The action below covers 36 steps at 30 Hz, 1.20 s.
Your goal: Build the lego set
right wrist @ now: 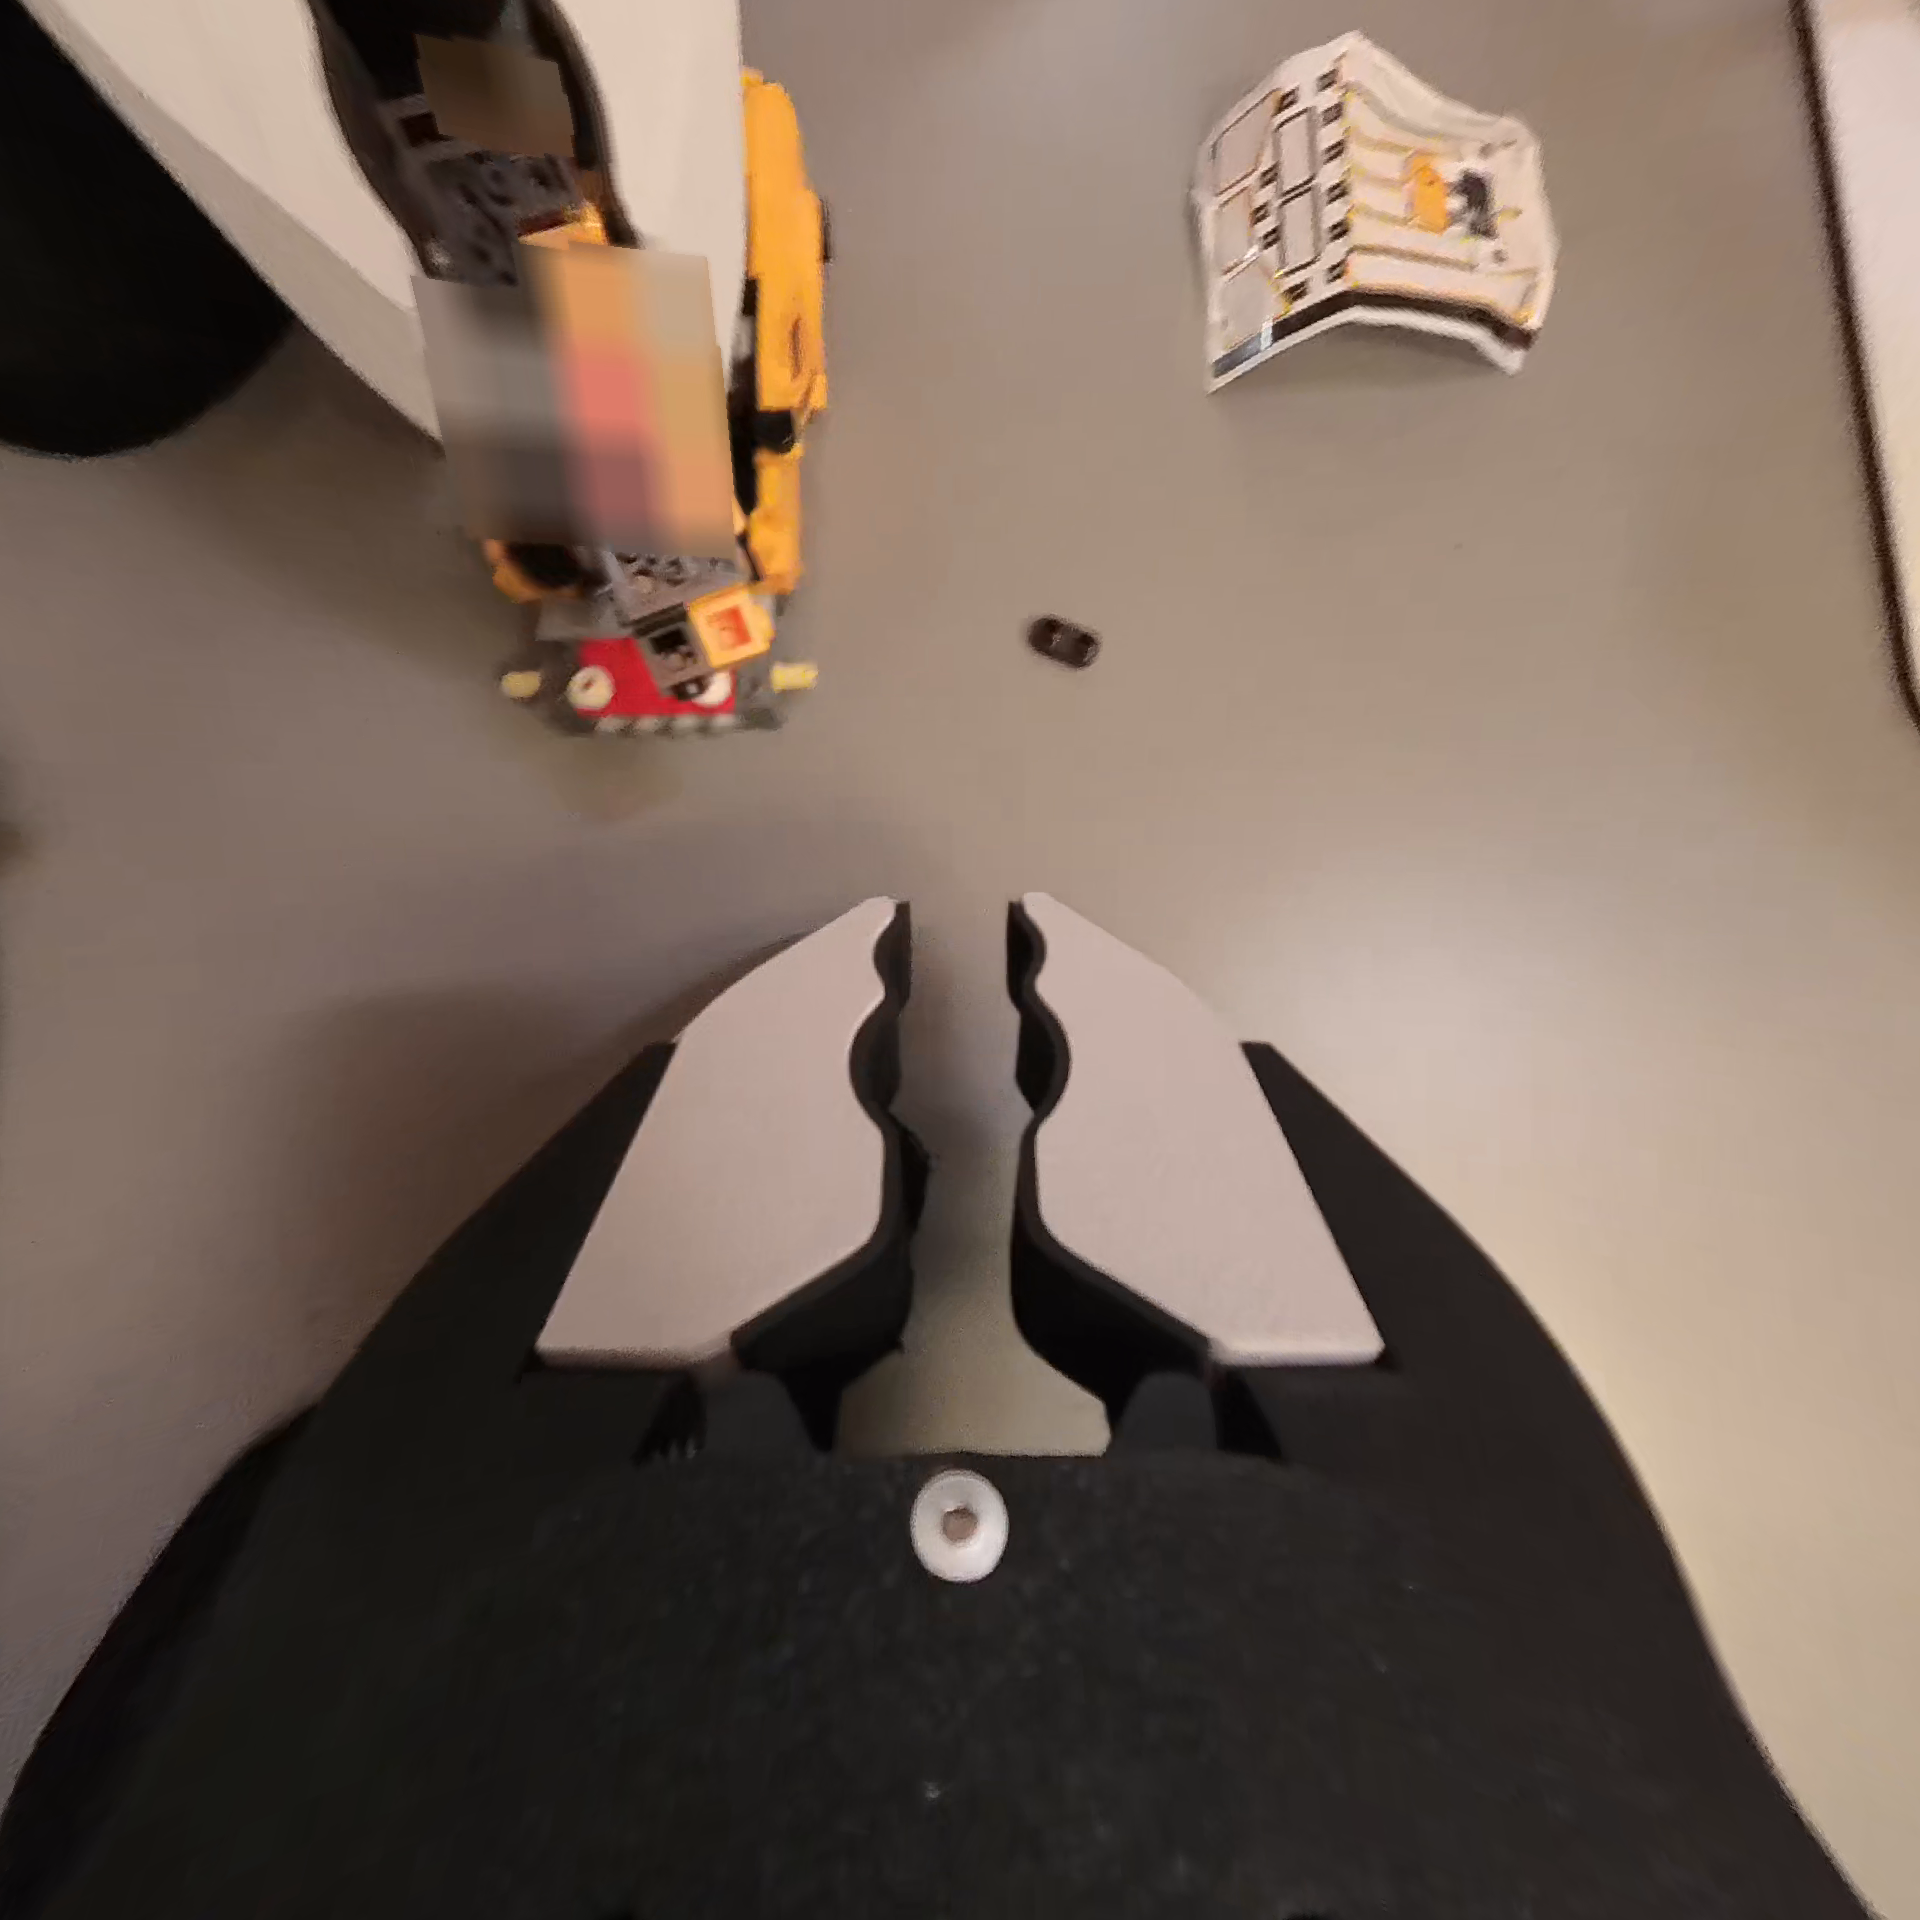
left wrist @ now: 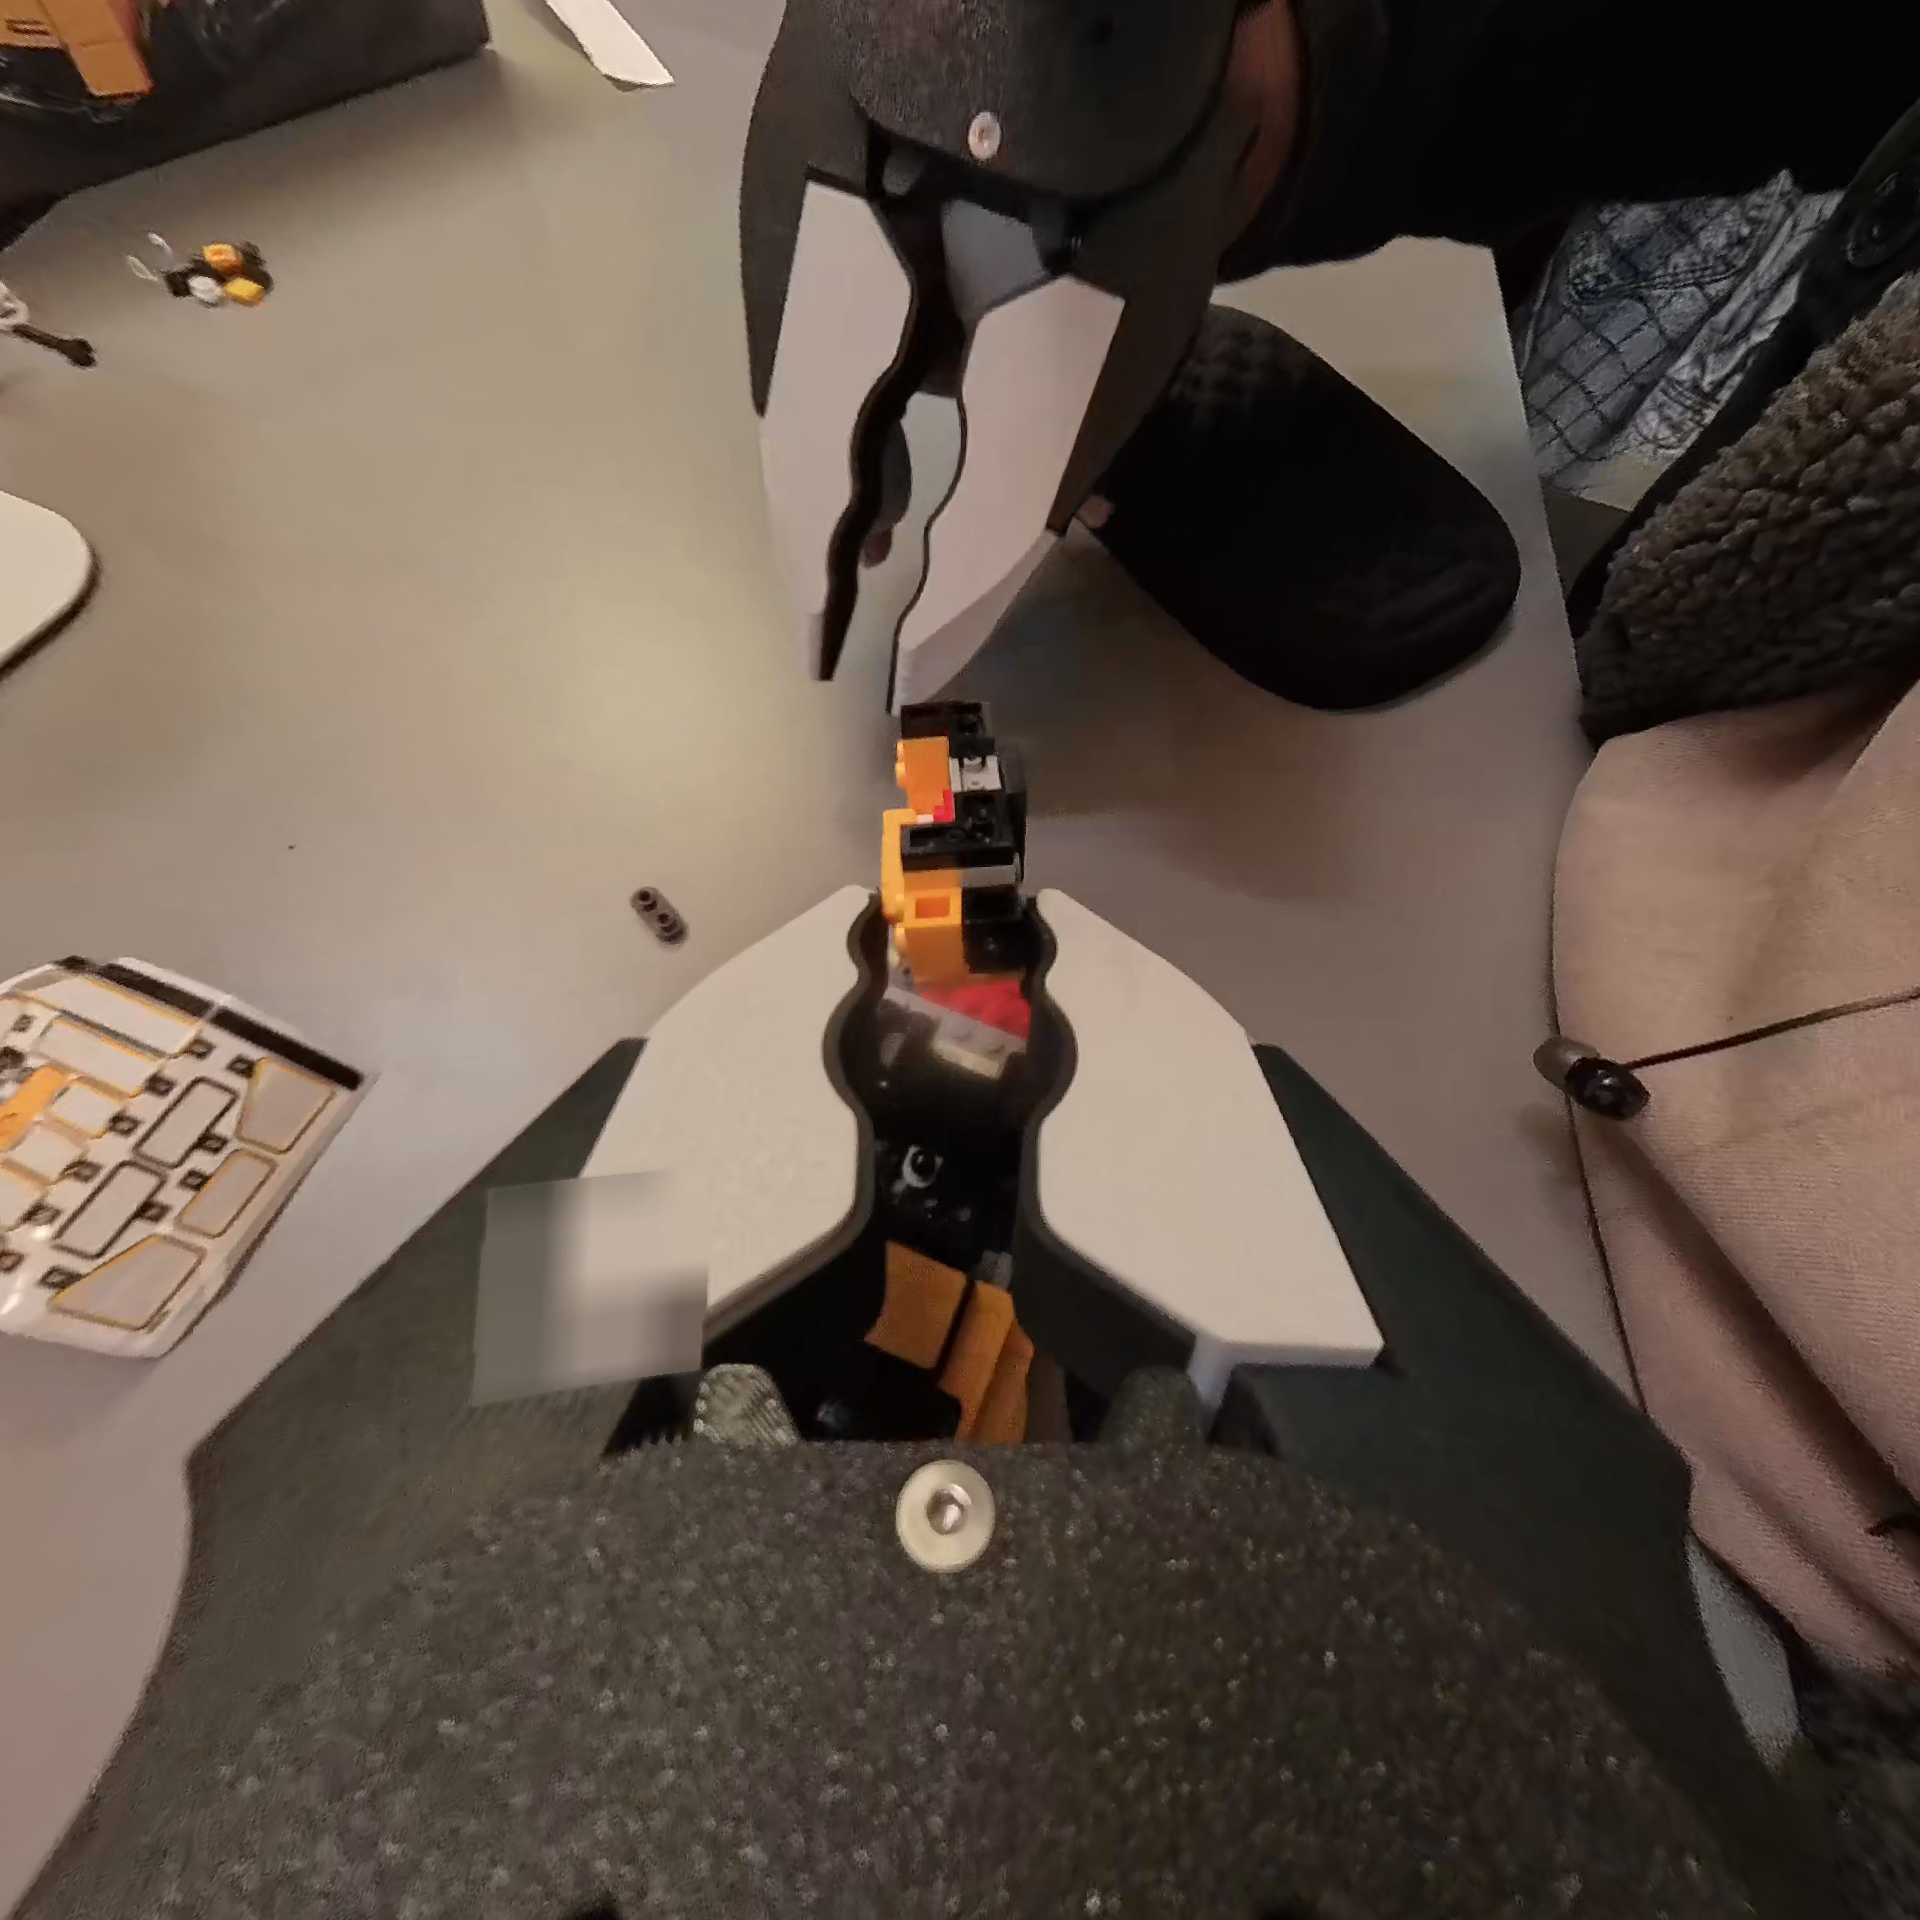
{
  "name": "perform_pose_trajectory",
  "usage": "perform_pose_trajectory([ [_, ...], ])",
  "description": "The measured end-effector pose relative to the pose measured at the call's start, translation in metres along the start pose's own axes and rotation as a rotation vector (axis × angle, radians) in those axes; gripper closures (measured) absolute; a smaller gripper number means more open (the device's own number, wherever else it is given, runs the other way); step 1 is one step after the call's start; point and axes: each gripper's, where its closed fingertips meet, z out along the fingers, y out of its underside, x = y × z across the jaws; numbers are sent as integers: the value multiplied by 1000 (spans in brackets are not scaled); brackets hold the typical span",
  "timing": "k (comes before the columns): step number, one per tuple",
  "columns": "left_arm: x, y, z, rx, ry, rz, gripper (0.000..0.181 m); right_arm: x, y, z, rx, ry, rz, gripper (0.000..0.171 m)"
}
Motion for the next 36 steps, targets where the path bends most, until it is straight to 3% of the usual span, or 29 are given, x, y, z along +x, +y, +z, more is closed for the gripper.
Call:
perform_pose_trajectory([
  [4, -10, 0, -11, 7, -35, -7, 157, 17, -18, 26, 51, 42, -48, 149],
  [8, -22, 3, -24, 19, -75, -22, 157, 28, -28, 48, 49, 10, -280, 149],
  [12, -28, 7, -29, 21, -85, -37, 157, 24, -31, 59, 20, -218, -357, 149],
  [16, -30, 11, -29, 8, -83, -41, 157, 15, -27, 56, -46, -404, -347, 163],
  [20, -31, 12, -29, 12, -79, -51, 157, -28, -11, 12, -162, -651, -183, 164],
  [21, -30, 12, -29, 12, -77, -51, 157, -32, -9, 0, -167, -649, -164, 163],
  [26, -26, 13, -24, 1, -64, -45, 157, 0, -2, -26, -189, -281, -363, 149],
  [32, -24, 13, -23, -1, -60, -39, 157, 1, -6, -37, -98, -185, -346, 154],
  [36, -23, 13, -22, -3, -58, -35, 157, 4, 11, -29, -149, -129, -278, 155],
])
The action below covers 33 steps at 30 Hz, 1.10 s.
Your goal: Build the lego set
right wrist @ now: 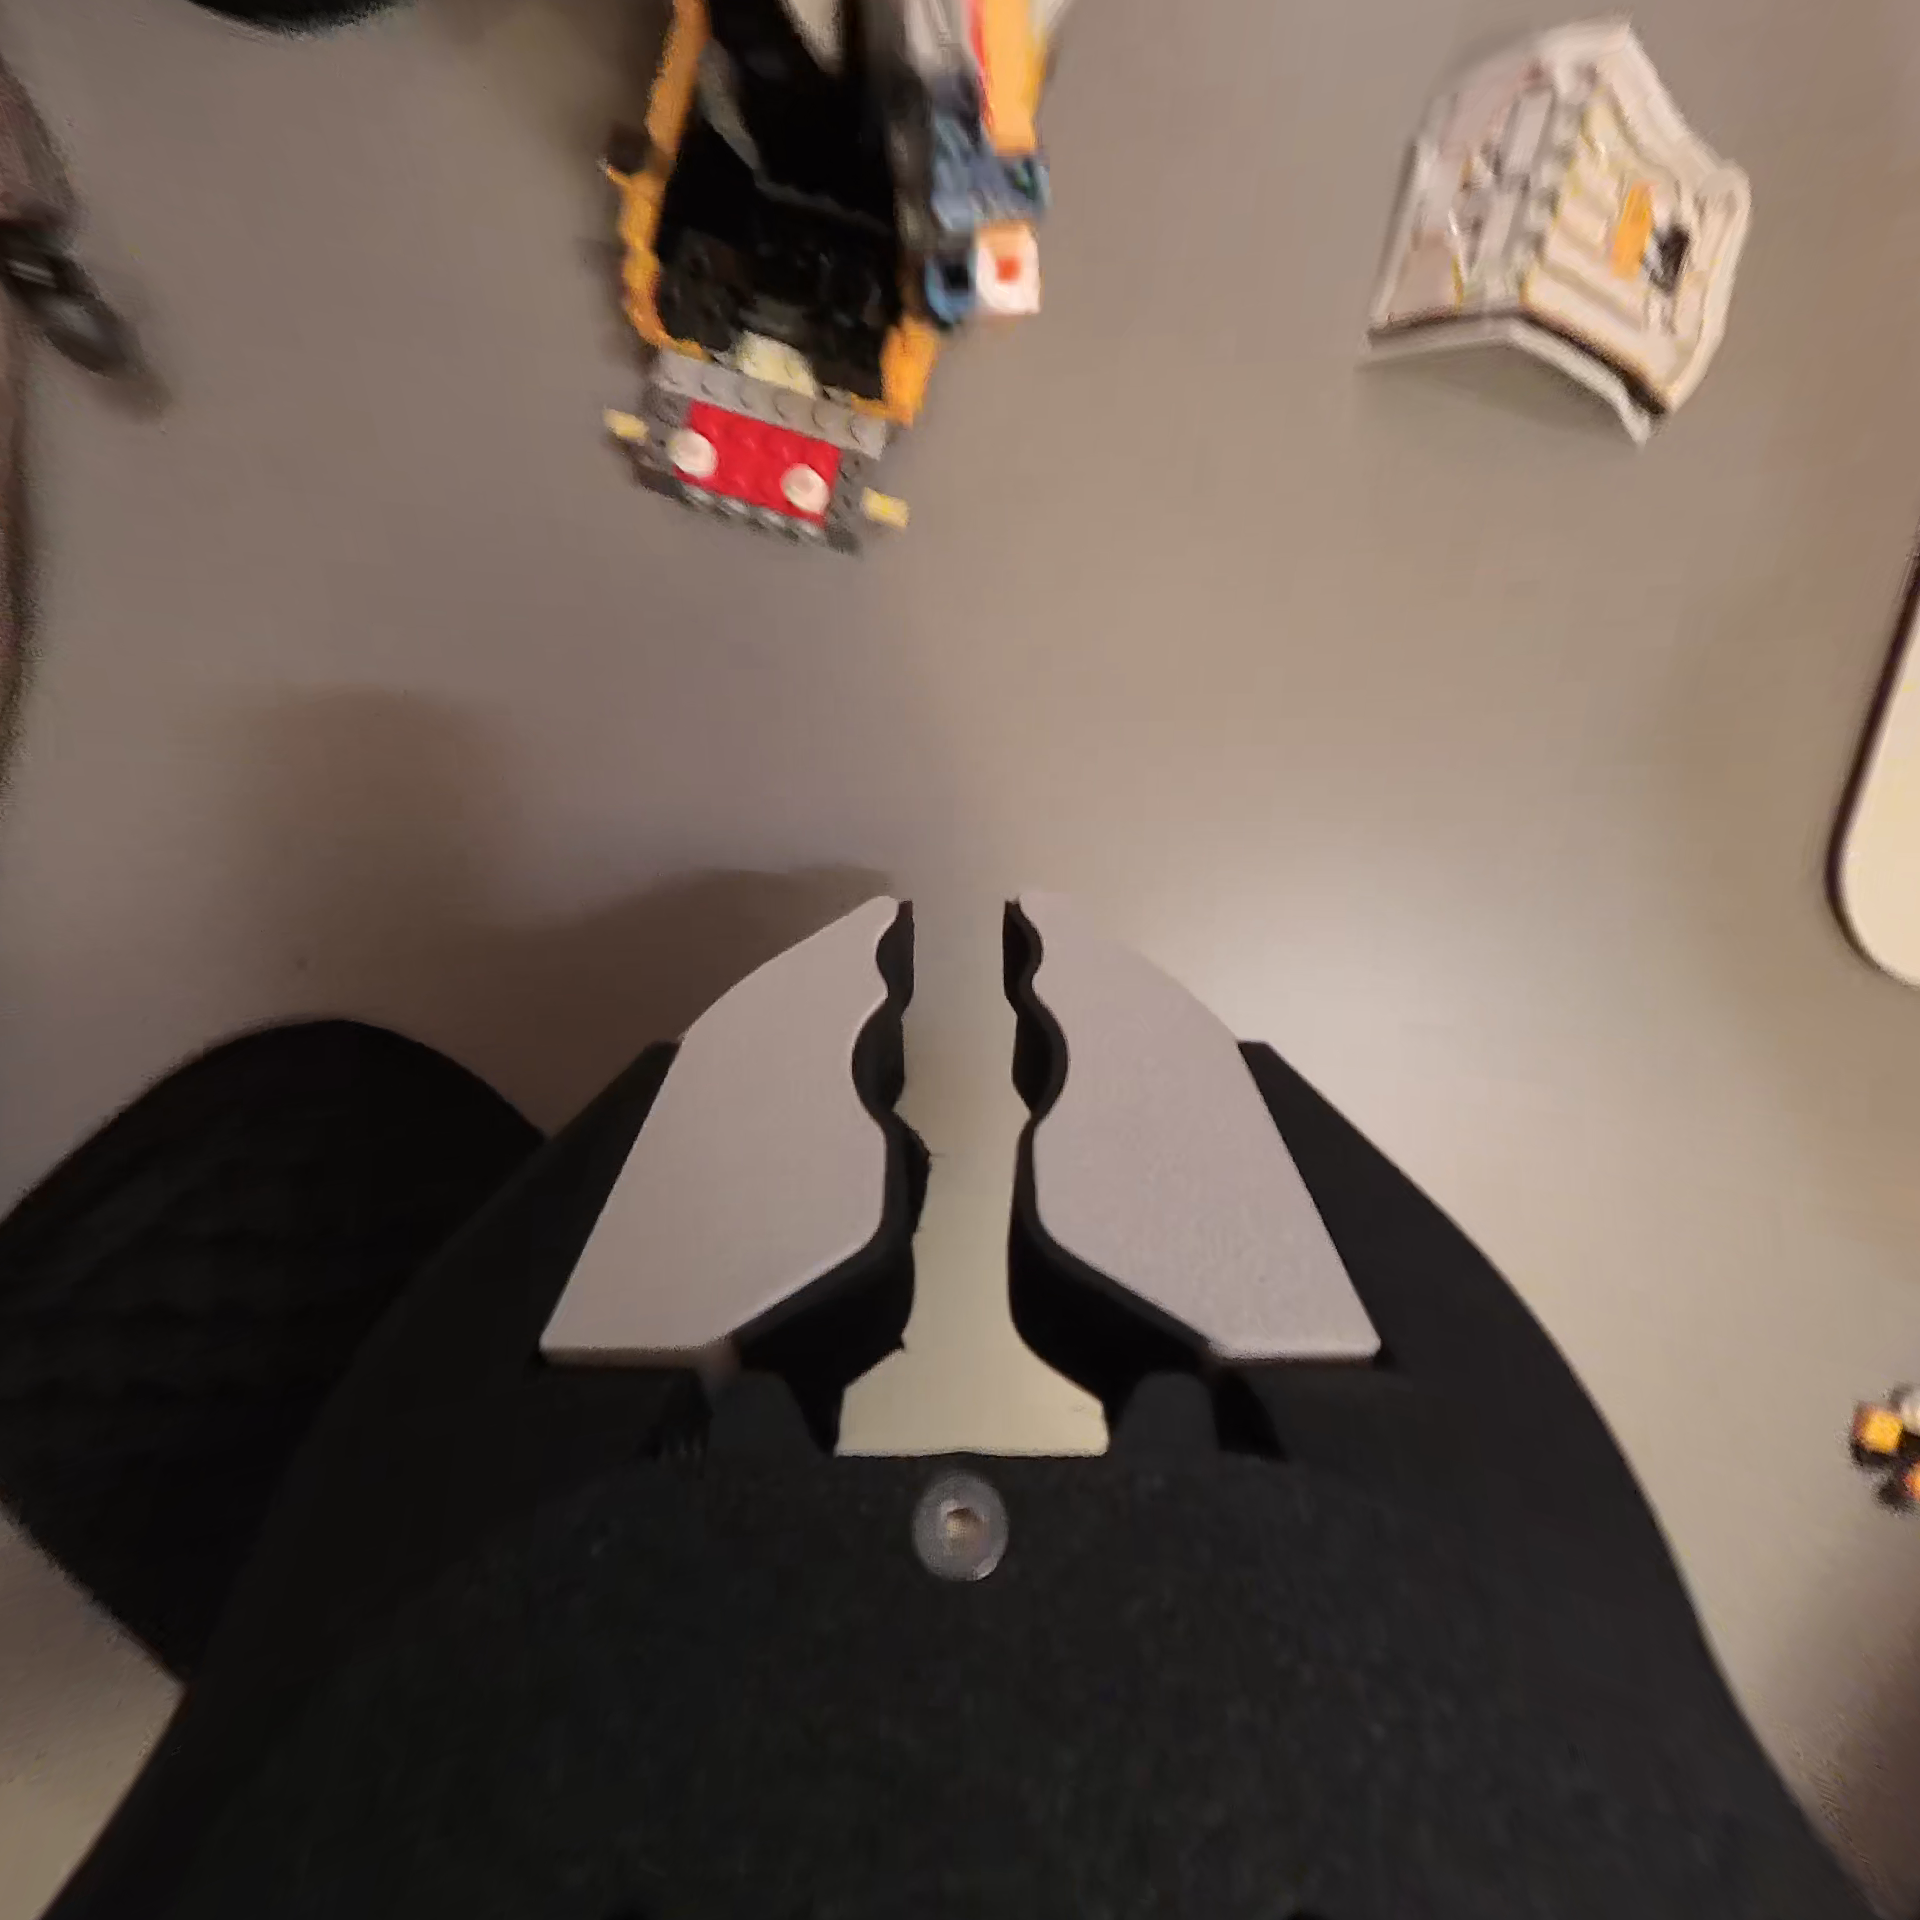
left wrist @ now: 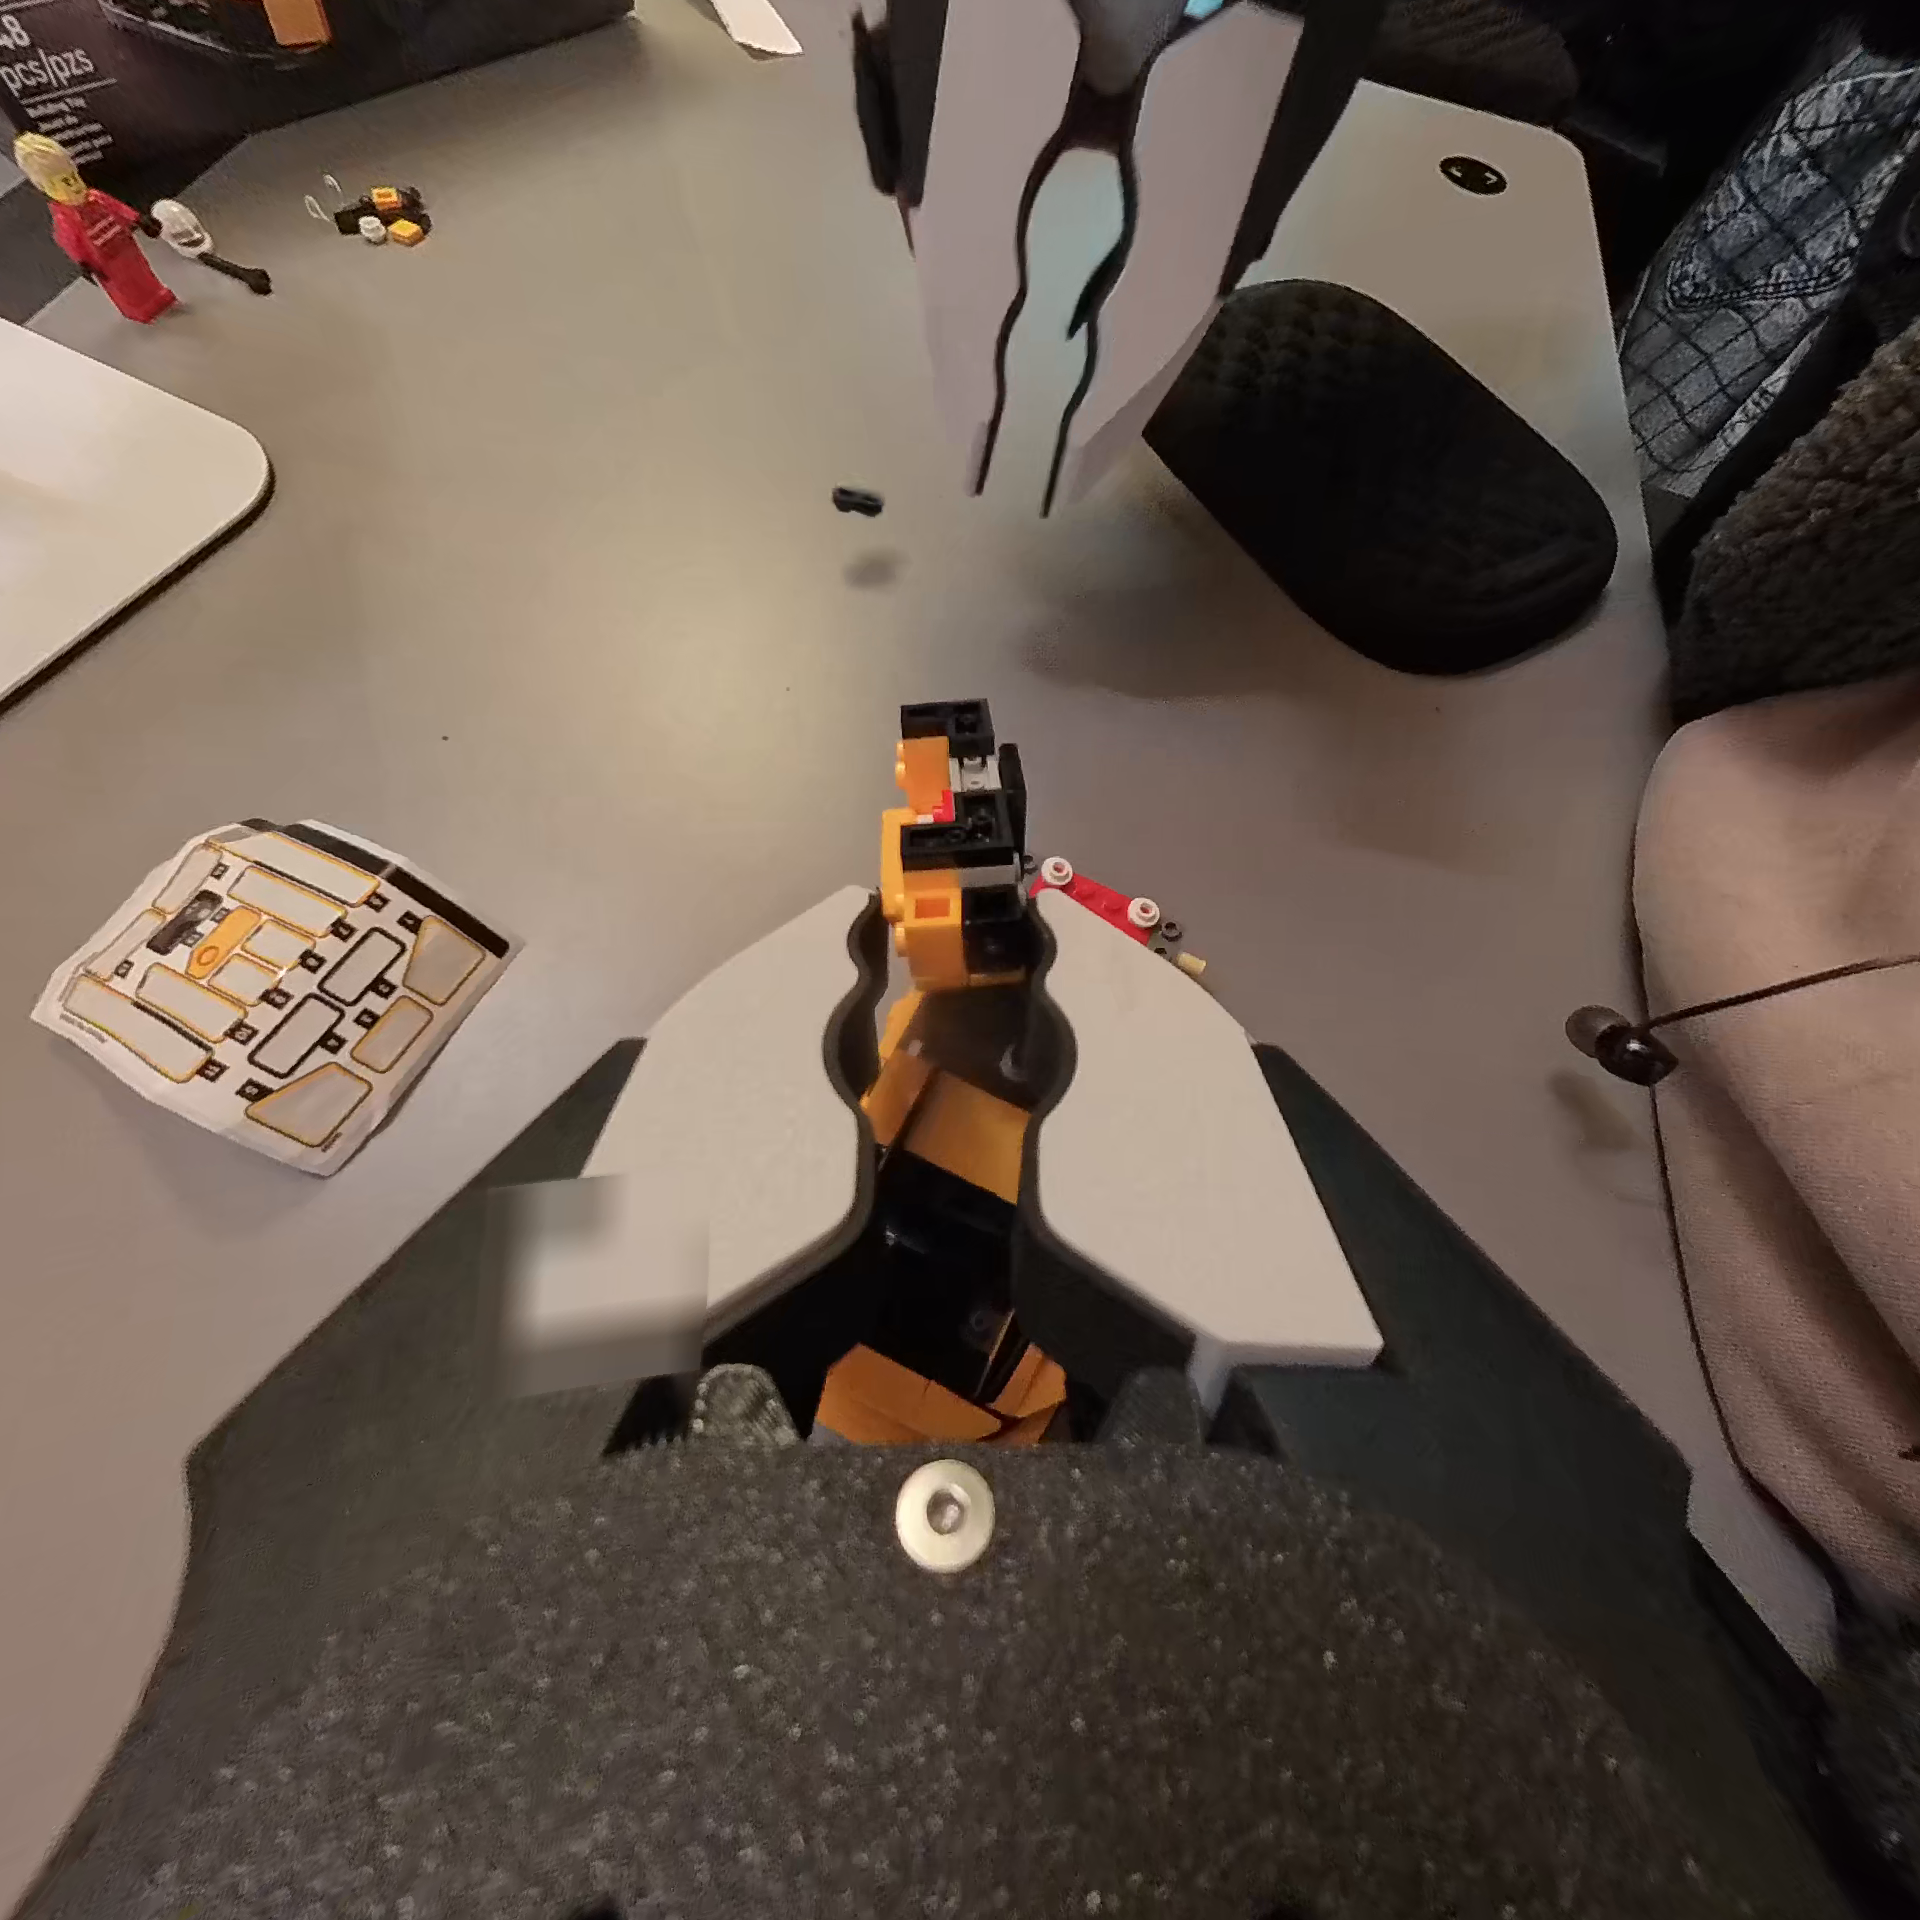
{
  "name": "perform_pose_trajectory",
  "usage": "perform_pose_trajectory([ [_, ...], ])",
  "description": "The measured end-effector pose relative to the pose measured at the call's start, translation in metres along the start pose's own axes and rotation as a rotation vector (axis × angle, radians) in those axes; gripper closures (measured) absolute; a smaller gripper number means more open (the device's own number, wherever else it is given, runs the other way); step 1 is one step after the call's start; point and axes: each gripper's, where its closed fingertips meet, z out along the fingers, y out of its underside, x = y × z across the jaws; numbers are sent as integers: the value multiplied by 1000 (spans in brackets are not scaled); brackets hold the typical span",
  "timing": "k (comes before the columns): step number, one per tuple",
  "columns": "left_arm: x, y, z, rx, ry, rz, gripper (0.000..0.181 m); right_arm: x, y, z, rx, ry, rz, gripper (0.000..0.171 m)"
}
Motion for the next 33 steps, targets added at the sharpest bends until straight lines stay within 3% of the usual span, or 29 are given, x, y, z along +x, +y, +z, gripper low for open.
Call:
perform_pose_trajectory([
  [4, 1, -1, -1, 5, -1, 5, 157, 22, 31, 7, -46, 134, 112, 158],
  [10, 2, -1, 1, 3, 4, 4, 157, 61, 77, -15, -15, 363, 343, 158],
  [15, 2, 1, 4, -5, 10, 1, 157, 81, 109, -24, -33, 471, 360, 158],
  [21, 2, 2, 6, -5, 16, -4, 157, 85, 119, -22, 2, 338, 273, 153],
  [25, 2, 1, 7, -1, 13, 4, 157, 88, 114, -12, 14, 208, 322, 152],
  [28, 2, 1, 8, -2, 17, 1, 157, 91, 109, -8, 4, 161, 351, 163],
  [33, 7, 1, 10, -9, 37, 7, 157, 57, 43, -16, 97, 111, 240, 164],
])
